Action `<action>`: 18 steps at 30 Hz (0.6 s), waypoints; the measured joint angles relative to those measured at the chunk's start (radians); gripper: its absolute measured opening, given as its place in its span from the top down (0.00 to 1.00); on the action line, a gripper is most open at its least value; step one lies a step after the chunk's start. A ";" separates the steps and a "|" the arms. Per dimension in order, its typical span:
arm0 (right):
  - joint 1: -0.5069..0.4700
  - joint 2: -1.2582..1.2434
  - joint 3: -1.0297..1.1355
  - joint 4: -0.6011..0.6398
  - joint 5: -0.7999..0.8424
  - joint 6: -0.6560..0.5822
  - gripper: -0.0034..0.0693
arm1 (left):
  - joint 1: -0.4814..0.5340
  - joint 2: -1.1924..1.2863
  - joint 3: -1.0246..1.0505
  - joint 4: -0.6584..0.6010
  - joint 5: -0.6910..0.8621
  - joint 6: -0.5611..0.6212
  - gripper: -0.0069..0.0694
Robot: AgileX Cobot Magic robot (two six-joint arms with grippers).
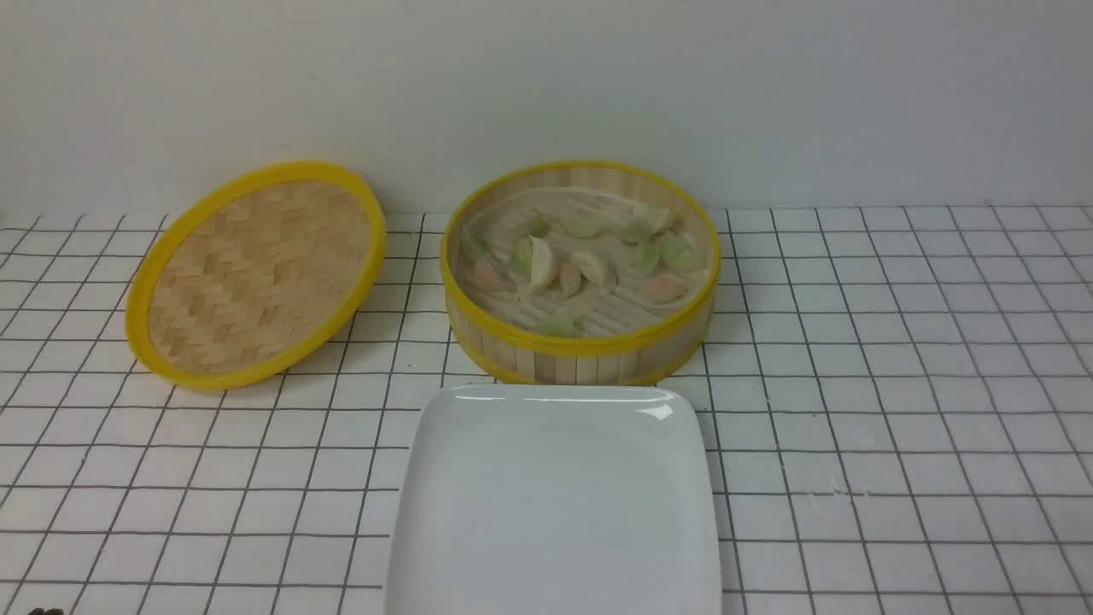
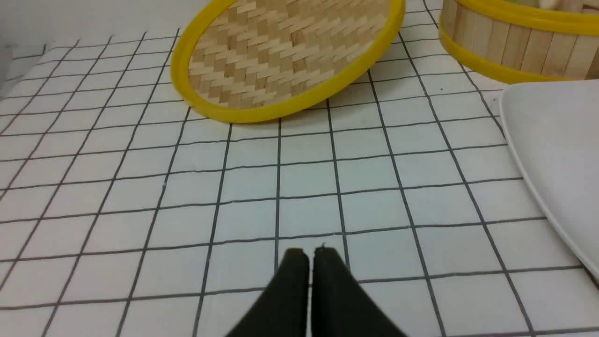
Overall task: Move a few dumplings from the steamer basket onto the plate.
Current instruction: Use the left arm to grab a dumpling from the steamer
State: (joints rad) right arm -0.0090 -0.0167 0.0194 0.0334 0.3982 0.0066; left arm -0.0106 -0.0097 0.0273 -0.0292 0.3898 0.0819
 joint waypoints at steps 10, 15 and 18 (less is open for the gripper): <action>0.000 0.000 0.000 0.000 0.000 0.000 0.97 | 0.000 0.000 0.000 0.005 0.000 0.000 0.92; 0.000 0.000 0.000 0.000 0.000 0.000 0.97 | 0.000 0.000 0.000 0.007 0.000 0.000 0.92; 0.000 0.000 0.000 0.000 0.000 0.000 0.97 | 0.000 0.000 0.000 0.021 -0.004 0.000 0.92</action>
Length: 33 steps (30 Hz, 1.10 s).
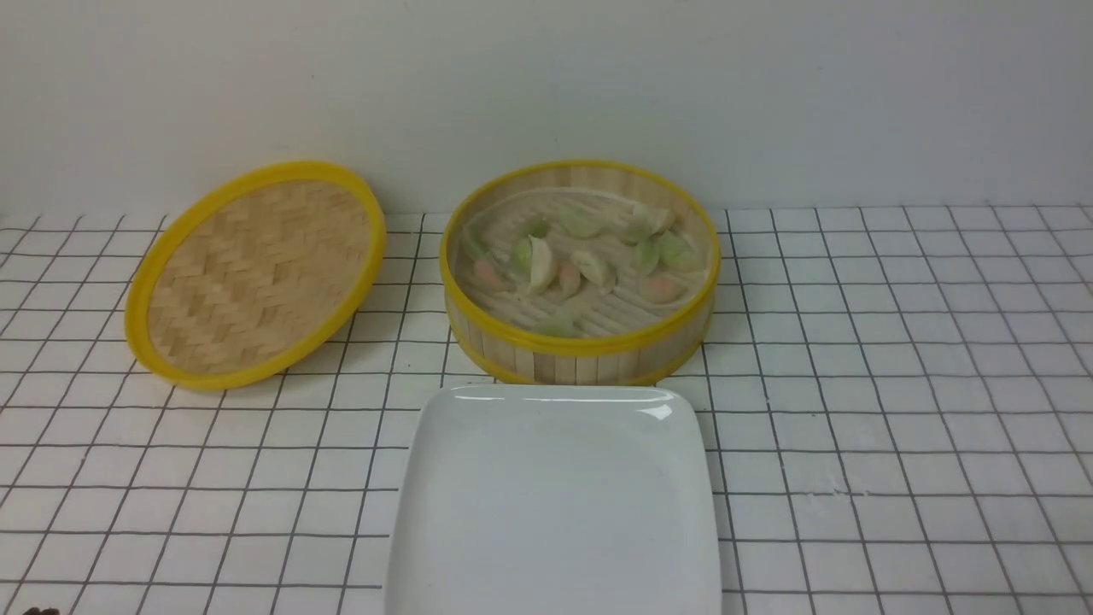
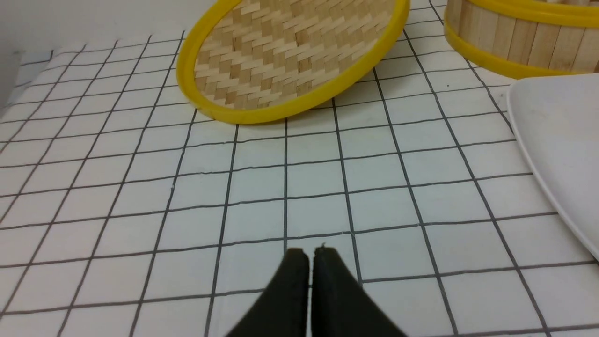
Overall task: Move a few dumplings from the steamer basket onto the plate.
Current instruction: Use the left arm to grab a dumpling from the steamer
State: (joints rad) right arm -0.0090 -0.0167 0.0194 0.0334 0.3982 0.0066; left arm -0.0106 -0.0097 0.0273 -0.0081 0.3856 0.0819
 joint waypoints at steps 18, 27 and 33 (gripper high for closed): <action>0.000 0.000 0.000 0.000 0.000 0.000 0.97 | 0.000 0.000 0.000 -0.708 -0.672 -0.218 0.92; 0.000 0.000 0.010 0.242 -0.121 0.110 0.97 | 0.000 0.273 -0.466 -0.496 -0.192 -0.211 0.92; 0.000 0.000 0.010 0.677 -0.350 0.237 0.97 | 0.000 0.772 -0.898 -0.431 0.408 -0.057 0.92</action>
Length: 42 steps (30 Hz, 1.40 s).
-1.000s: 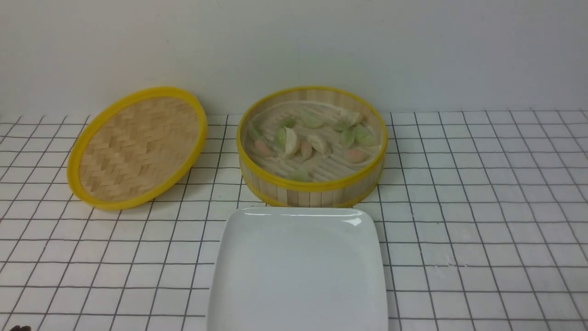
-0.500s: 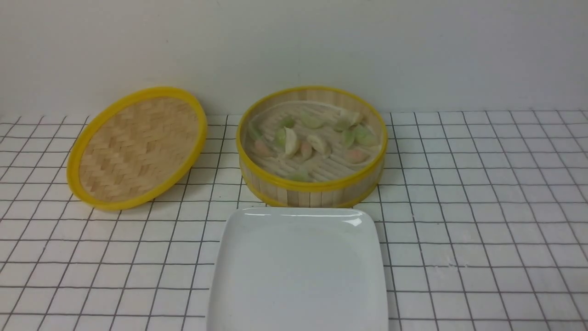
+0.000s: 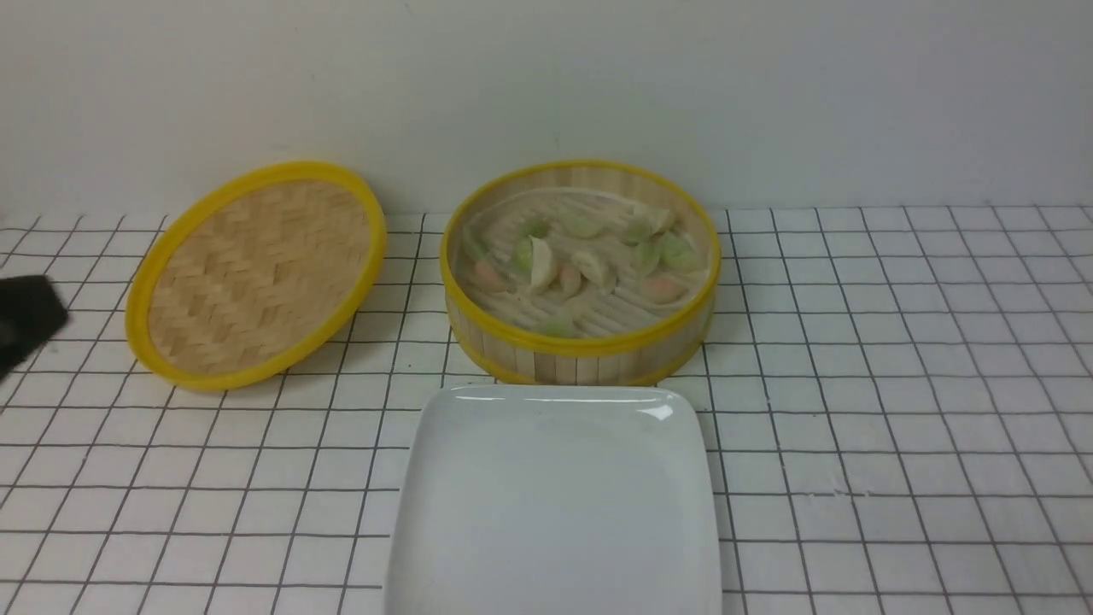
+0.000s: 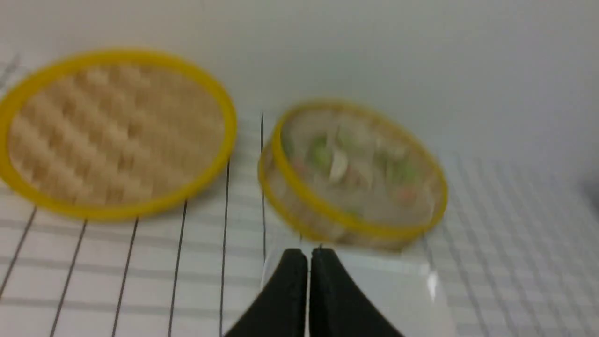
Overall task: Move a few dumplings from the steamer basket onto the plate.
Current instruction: Use the left arm to grab a dumpling from the steamer
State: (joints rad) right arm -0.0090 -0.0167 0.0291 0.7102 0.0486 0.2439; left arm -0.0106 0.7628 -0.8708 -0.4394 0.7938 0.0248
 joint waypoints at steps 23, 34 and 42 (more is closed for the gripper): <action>0.020 0.788 -0.776 -0.419 1.084 -0.283 0.97 | -0.304 1.261 -1.094 0.185 0.435 0.169 0.92; 0.020 0.953 -0.872 -0.461 1.140 -0.291 0.97 | -0.306 1.608 -1.461 0.148 0.434 0.230 0.72; 0.020 0.954 -0.872 -0.461 1.114 -0.293 0.97 | -0.324 1.727 -1.479 0.156 0.286 0.333 0.35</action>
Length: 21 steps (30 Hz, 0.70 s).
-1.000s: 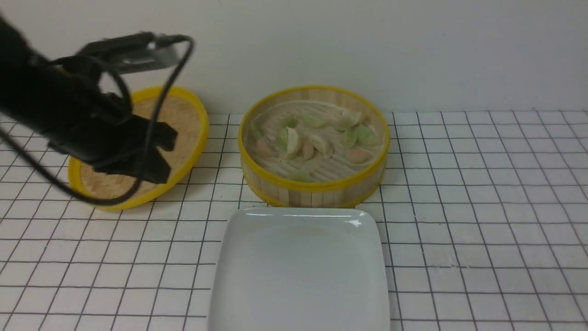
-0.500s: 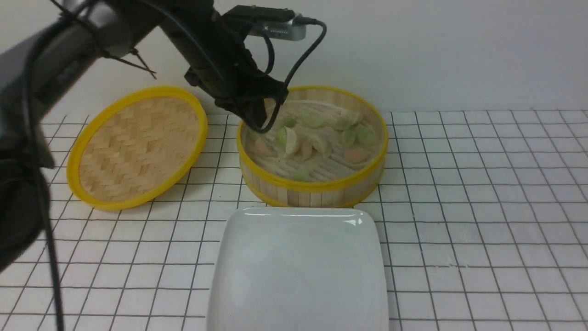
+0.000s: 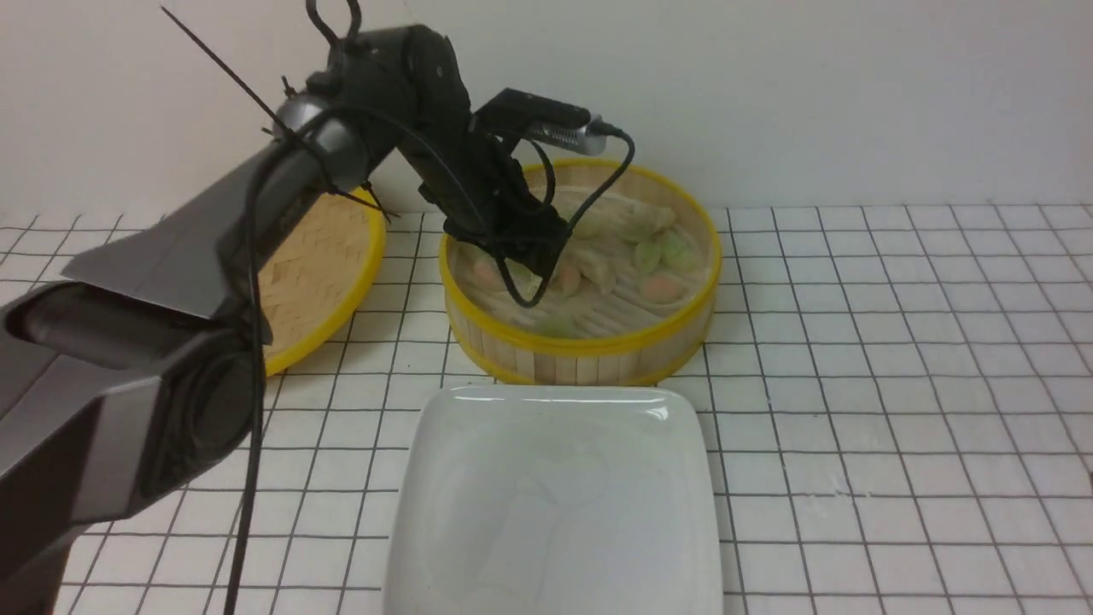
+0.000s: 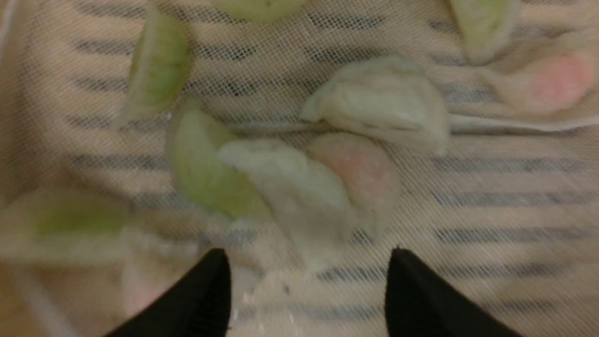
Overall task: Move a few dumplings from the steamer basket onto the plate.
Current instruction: Use the left arm to grab a dumpling from the steamer
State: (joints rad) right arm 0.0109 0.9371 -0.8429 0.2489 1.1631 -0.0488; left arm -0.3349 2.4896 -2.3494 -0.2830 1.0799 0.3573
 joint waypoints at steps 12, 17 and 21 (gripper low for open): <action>0.000 0.000 0.000 -0.001 -0.016 -0.001 0.97 | -0.025 0.052 -0.005 0.093 -0.074 -0.117 0.74; 0.000 0.000 0.000 -0.001 -0.016 -0.001 0.97 | -0.025 -0.016 -0.004 0.101 0.057 -0.141 0.72; 0.000 0.000 0.000 -0.001 -0.016 -0.001 0.97 | -0.025 -0.124 -0.004 0.099 0.140 -0.145 0.72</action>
State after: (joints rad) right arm 0.0109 0.9371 -0.8429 0.2475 1.1469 -0.0495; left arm -0.3599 2.3656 -2.3531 -0.1845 1.2198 0.2123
